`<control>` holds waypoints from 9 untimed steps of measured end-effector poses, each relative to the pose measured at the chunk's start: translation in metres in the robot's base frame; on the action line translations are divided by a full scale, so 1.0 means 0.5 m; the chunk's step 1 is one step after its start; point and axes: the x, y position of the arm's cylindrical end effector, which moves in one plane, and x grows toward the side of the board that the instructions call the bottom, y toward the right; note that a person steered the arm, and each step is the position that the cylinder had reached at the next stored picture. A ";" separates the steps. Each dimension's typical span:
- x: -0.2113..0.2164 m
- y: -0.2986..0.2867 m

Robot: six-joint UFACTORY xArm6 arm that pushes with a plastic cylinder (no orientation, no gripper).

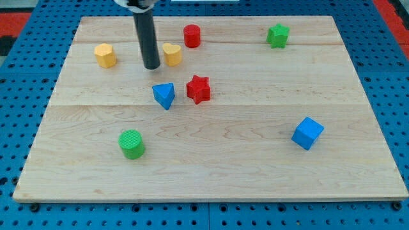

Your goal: Move the yellow heart to the top left of the board

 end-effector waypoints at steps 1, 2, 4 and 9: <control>0.002 0.029; 0.002 0.109; -0.060 0.161; -0.160 -0.107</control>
